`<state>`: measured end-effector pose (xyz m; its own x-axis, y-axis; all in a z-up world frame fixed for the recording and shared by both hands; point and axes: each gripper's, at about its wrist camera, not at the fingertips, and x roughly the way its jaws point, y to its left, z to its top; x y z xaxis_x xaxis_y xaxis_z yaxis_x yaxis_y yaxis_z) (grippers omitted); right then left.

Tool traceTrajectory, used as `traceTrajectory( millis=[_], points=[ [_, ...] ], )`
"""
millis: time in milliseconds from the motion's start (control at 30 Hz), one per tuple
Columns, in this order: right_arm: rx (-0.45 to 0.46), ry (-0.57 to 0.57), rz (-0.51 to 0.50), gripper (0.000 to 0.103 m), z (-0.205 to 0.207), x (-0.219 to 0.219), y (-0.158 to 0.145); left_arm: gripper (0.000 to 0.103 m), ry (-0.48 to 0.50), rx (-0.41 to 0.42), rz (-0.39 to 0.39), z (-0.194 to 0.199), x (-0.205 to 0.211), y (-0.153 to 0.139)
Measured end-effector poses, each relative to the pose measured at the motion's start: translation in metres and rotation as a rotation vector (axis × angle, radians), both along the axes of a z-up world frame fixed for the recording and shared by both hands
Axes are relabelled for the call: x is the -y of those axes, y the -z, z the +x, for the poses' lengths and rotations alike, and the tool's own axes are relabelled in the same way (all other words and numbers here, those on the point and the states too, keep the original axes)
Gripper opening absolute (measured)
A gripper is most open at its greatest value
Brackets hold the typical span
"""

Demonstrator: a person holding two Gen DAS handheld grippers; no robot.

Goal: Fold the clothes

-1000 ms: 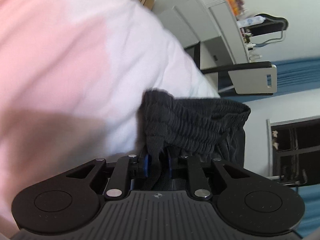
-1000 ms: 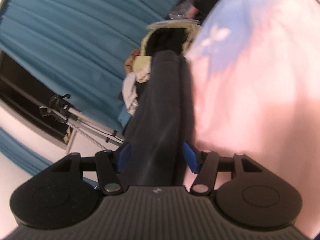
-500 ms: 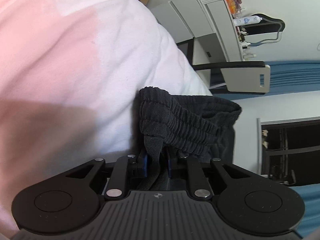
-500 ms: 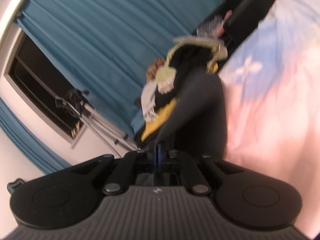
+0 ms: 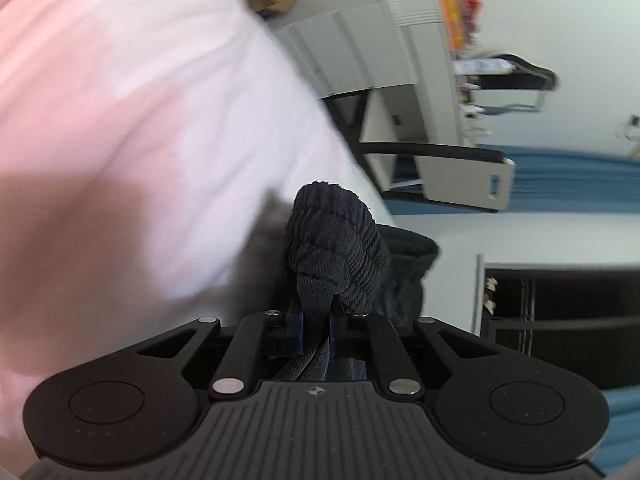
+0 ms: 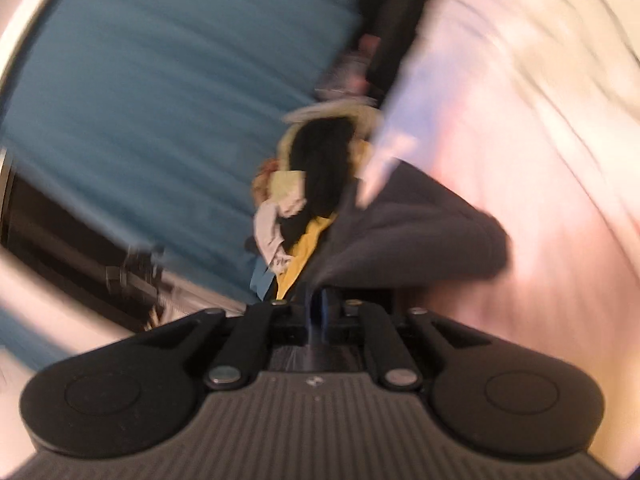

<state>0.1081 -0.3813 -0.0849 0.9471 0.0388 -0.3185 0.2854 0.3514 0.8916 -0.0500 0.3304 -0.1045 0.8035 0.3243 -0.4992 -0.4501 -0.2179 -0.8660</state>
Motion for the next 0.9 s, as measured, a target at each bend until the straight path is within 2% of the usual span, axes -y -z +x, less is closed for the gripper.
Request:
traceTrajectory(
  millis=[33,67,100,133,200,267,367,467,567,633,700,733,833,900],
  points=[
    [-0.014,0.017,0.051,0.024,-0.004,0.006,0.006,0.012,-0.002,-0.002,-0.018,0.001,-0.002,0.003],
    [-0.038,0.026,0.076,0.043,-0.003,0.013,0.012,0.012,-0.002,-0.007,-0.025,0.002,-0.003,0.005],
    [-0.069,0.037,0.089,0.066,0.000,0.017,0.014,0.012,0.000,-0.011,-0.026,0.003,-0.004,0.005],
    [-0.097,0.053,0.108,0.072,0.000,0.022,0.018,0.012,0.002,-0.015,-0.020,0.003,-0.004,0.004],
    [-0.121,0.088,0.172,0.076,-0.003,0.029,0.027,0.012,0.005,-0.022,-0.006,0.004,-0.003,0.002],
    [-0.125,0.065,0.233,0.078,0.000,0.033,0.035,0.013,0.004,-0.024,0.000,0.004,-0.001,0.002],
    [-0.076,0.032,0.317,0.079,0.010,0.035,0.047,0.013,0.002,-0.028,0.008,0.004,0.000,0.001],
    [-0.029,0.069,0.341,0.082,0.019,0.041,0.052,0.013,0.006,-0.038,0.019,0.006,0.000,-0.001],
    [-0.031,0.122,0.369,0.083,0.026,0.050,0.069,0.013,0.015,-0.054,0.030,0.006,-0.001,-0.002],
    [-0.050,0.137,0.364,0.070,0.031,0.057,0.080,0.013,0.018,-0.068,0.040,0.007,0.000,-0.004],
    [-0.088,0.143,0.303,0.025,0.036,0.060,0.081,0.013,0.027,-0.086,0.061,0.010,0.000,-0.008],
    [-0.093,0.139,0.244,0.015,0.038,0.060,0.075,0.013,0.036,-0.094,0.078,0.011,0.000,-0.011],
    [-0.062,0.099,0.065,0.012,0.051,0.061,0.036,0.011,0.083,-0.122,0.134,0.022,-0.004,-0.024],
    [-0.025,0.062,-0.055,0.009,0.060,0.061,0.004,0.011,0.148,-0.094,0.169,0.031,-0.012,-0.038]
  ],
)
